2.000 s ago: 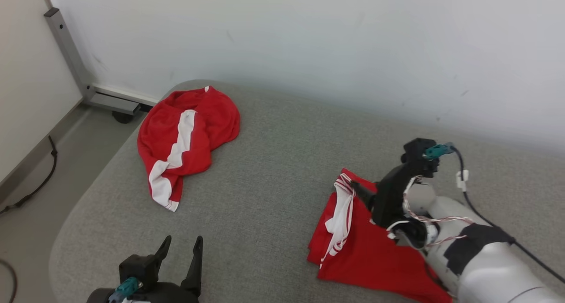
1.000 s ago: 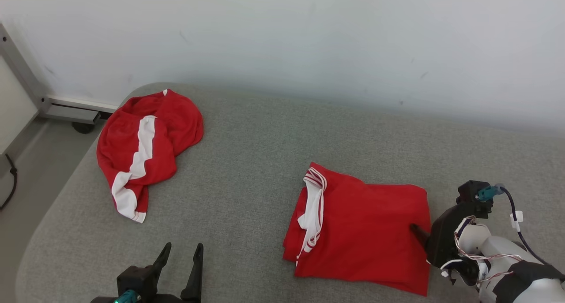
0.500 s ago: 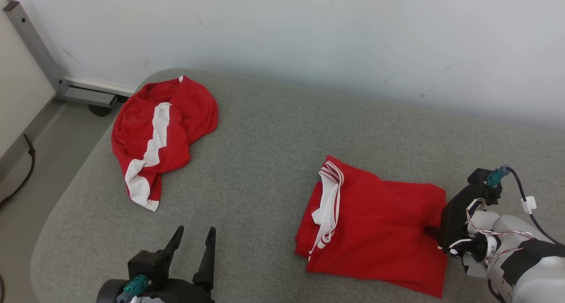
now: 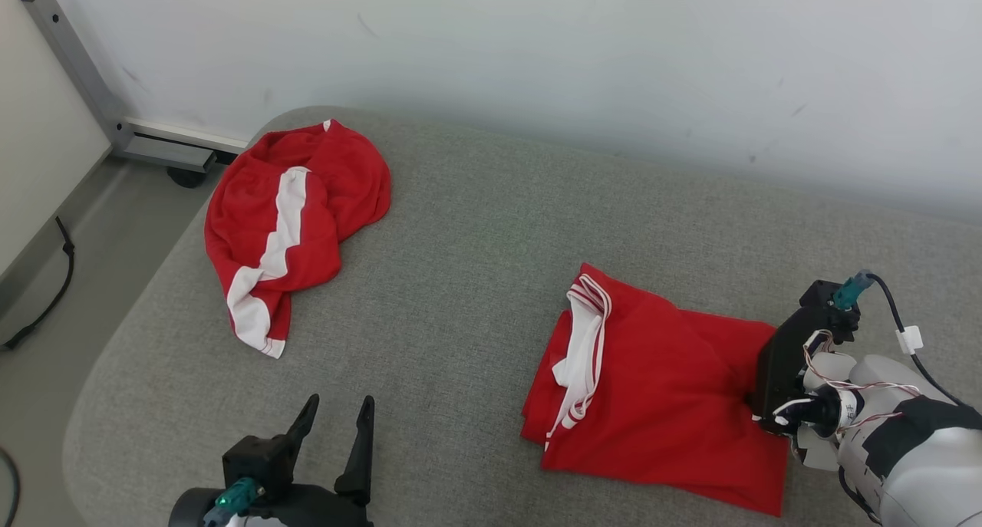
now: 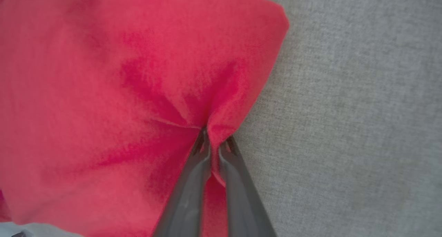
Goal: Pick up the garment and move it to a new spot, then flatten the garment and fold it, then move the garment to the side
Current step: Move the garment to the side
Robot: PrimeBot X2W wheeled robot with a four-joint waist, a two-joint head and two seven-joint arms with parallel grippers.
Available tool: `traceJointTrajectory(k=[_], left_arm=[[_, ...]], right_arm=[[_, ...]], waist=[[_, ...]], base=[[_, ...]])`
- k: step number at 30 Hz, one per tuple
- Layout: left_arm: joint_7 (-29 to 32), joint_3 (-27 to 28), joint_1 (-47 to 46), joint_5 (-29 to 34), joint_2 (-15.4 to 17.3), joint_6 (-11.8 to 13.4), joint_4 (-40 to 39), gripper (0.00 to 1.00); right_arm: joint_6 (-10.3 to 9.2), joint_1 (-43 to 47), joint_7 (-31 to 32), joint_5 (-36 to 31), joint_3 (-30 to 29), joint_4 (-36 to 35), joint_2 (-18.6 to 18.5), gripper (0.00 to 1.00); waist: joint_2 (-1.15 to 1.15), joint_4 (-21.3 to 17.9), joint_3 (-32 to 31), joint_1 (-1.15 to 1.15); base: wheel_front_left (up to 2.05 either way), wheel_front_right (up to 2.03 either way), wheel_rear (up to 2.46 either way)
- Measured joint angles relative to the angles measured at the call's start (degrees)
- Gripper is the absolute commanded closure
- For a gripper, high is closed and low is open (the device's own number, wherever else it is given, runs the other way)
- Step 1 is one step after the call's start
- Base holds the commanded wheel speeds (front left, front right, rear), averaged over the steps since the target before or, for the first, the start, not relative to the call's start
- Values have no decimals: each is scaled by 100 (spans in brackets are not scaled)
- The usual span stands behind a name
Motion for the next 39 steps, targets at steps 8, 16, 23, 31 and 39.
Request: traceJointTrajectory(k=[8,16,23,31,39], left_arm=[[0,99,1,-25,19,0,98,0],[-5,119,20,-26,70,0,127,0],[-7,130,164,-26,205,0,92,0],[-8,119,180,-9,268,-2,-164,0],[-8,116,114,62,407,-5,-389,0]], right_arm=[[71,-174,7,48,-81,53,-9,100],[237,-496,56,30,-59,92,-230,100],[256,-639,57,-68,-29,223,-423,100],[242,-1129,21,-279,38,267,-795,100],[193,-1465,-67,-441,88,378,-1069,100]], waist=[[1,-124,-2,0],[1,-361,-75,0],[0,-653,-116,0],[0,-944,64,0],[1,-1117,431,1]], base=[[0,0,0],[0,0,0],[0,0,0],[0,0,0],[0,0,0]])
